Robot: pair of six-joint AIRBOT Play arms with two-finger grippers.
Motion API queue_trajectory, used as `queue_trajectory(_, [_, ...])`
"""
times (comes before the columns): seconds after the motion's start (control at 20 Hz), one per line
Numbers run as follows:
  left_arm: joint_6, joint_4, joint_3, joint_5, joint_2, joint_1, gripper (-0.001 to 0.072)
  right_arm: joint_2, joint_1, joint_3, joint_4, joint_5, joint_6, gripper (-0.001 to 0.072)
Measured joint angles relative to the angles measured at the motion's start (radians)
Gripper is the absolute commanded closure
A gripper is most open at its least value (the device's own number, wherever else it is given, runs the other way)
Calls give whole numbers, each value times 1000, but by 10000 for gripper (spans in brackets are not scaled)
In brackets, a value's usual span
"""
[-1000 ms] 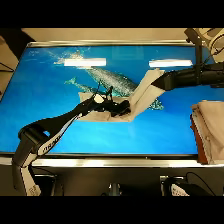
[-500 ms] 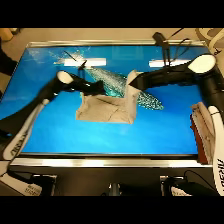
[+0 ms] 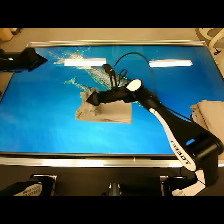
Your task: Fold the shirts.
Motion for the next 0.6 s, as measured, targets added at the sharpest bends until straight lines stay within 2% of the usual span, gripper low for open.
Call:
queue_trajectory(0.15, [5,5,0,-32,84,18,677,-44,8,0,41,-13,-30,79])
queue_trajectory(0.3, [13,7,-2,-58,120,24,677,-22,-80,0,-35,87,-52,78])
queue_trajectory(0.6, [28,9,-51,-77,138,29,677,35,-372,-20,-496,365,93,81])
